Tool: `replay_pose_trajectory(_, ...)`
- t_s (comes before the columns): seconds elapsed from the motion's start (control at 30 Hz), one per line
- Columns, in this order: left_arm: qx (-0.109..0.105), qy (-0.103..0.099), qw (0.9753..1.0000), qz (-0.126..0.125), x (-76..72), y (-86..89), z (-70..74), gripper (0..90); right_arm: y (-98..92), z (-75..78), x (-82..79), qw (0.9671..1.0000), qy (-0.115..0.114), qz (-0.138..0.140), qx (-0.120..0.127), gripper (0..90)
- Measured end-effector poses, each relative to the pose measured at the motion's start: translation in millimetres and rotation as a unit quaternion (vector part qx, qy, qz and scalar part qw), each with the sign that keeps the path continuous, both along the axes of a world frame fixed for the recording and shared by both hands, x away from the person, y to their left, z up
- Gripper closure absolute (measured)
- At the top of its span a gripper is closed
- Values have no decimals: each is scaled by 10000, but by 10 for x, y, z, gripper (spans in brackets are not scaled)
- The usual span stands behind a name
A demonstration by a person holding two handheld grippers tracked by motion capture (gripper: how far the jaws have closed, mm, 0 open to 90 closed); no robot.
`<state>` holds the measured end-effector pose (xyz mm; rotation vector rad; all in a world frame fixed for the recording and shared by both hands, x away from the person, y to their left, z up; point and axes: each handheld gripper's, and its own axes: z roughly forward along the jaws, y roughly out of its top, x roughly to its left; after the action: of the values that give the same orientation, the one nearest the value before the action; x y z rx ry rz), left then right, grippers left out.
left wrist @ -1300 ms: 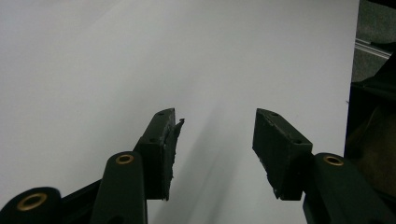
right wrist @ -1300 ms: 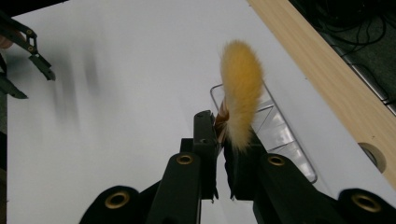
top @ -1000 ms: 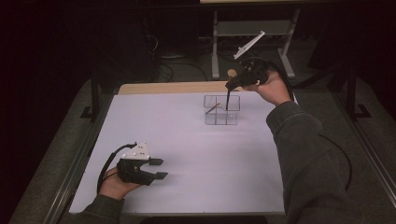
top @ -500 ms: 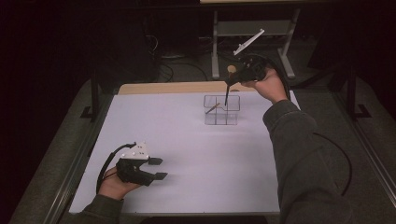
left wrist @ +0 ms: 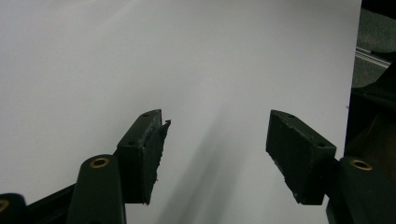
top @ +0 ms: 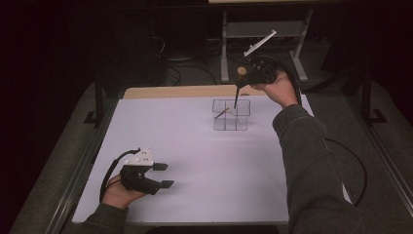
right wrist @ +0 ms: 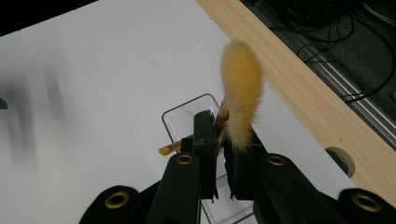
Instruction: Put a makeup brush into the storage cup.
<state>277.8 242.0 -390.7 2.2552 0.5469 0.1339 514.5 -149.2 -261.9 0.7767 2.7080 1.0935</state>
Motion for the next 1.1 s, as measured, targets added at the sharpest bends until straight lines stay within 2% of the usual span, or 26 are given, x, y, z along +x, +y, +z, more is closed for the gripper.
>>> replay_pose_trajectory(0.17, 10, -7, 10000, 33, 4, 6, 3, 341, 8, -8, 12, 10000, -15, -33, 3, 827)
replay_pose_trajectory(0.2, -1, 11, 10000, 39, 2, 5, 1, 338, 20, -2, 3, 9999, 69, -93, 36, 827)
replay_pose_trajectory(0.33, 25, 40, 10000, 33, 6, 7, -3, 328, 29, -25, 23, 10000, -24, -45, 2, 827)
replay_pose_trajectory(0.63, 9, 25, 10000, 46, 8, 25, 4, 328, 35, -47, 38, 10000, -20, -83, -19, 826)
replay_pose_trajectory(0.8, -96, 3, 9999, 35, -6, 20, 36, 329, 58, -85, 36, 9999, 49, -119, 15, 826)
replay_pose_trajectory(0.83, -88, -12, 10000, 28, -10, 18, 46, 329, 77, -86, 23, 9997, 152, -184, 46, 826)
replay_pose_trajectory(0.93, -96, -46, 9999, 10, -16, 11, 56, 329, 106, -128, 46, 10000, 38, -59, -60, 826)
replay_pose_trajectory(0.97, -104, -27, 9999, 18, -17, 11, 52, 328, 128, -128, 35, 9998, 131, -114, -61, 826)
replay_pose_trajectory(1.0, -105, -22, 9999, 21, -16, 12, 49, 329, 136, -146, 50, 9999, 52, -22, -85, 826)
replay_pose_trajectory(1.1, -97, -15, 9999, 33, -13, 22, 43, 328, 168, -165, 50, 9999, 64, -3, -81, 826)
